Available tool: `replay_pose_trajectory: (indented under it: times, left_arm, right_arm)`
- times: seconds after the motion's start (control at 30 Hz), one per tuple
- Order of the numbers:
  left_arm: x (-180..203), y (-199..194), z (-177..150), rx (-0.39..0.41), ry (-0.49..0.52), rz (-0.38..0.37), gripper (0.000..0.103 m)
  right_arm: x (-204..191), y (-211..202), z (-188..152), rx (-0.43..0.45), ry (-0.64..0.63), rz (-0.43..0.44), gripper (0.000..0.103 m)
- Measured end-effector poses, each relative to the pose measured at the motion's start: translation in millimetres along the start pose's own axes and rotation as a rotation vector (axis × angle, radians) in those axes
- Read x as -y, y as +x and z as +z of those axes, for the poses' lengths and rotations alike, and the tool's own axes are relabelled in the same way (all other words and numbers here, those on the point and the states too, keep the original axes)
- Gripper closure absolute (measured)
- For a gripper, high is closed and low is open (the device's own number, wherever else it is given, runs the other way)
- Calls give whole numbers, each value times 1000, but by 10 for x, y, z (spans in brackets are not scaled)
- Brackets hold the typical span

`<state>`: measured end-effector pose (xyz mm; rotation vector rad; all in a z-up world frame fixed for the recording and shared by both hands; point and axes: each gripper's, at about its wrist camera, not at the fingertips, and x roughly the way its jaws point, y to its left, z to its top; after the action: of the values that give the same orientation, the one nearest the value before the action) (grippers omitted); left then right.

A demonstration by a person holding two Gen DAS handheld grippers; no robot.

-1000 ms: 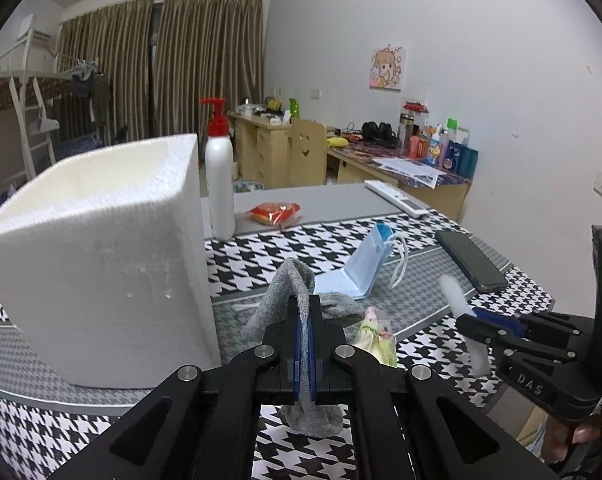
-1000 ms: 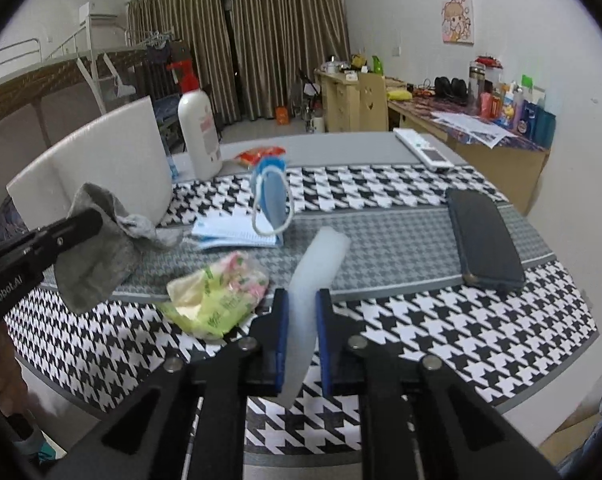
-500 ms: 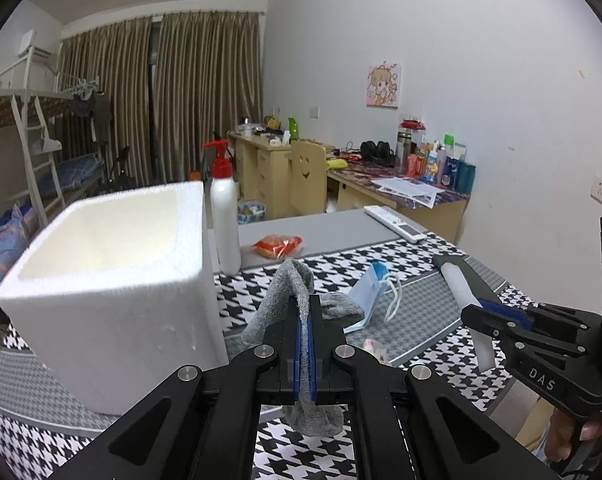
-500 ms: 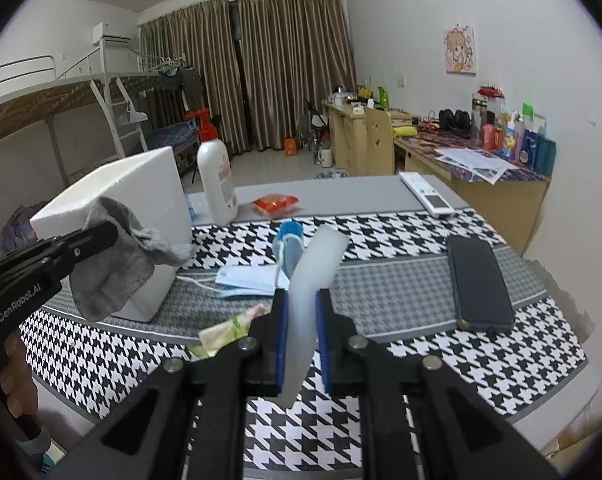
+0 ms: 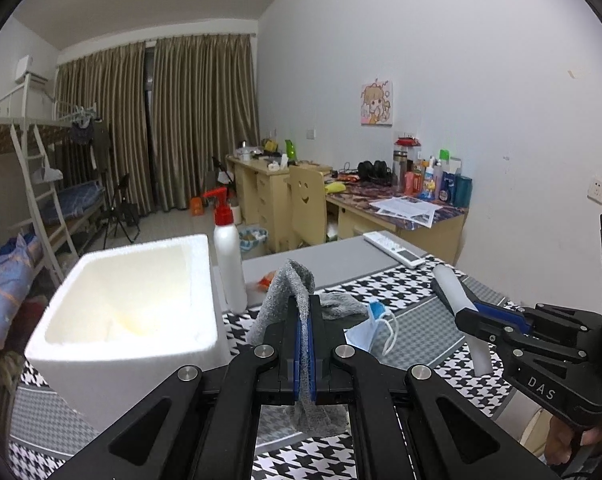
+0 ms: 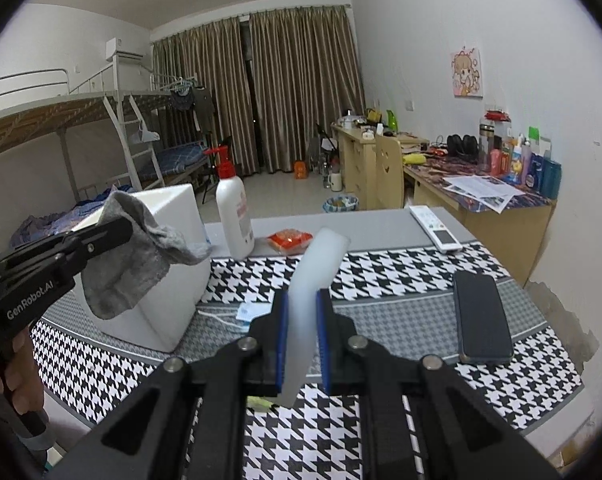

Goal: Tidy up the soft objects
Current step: 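Carry the grey sock and white foam tube in both grippers over the foam box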

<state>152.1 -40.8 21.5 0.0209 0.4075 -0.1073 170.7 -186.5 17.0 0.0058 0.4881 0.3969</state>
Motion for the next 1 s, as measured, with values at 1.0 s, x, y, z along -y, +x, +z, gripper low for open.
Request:
replay_pose_trajectory:
  times: [1.0]
  left_arm:
    - [-241,-210,437,131,3,76,101]
  right_arm:
    - [-248,26,447,96,-60,90,86]
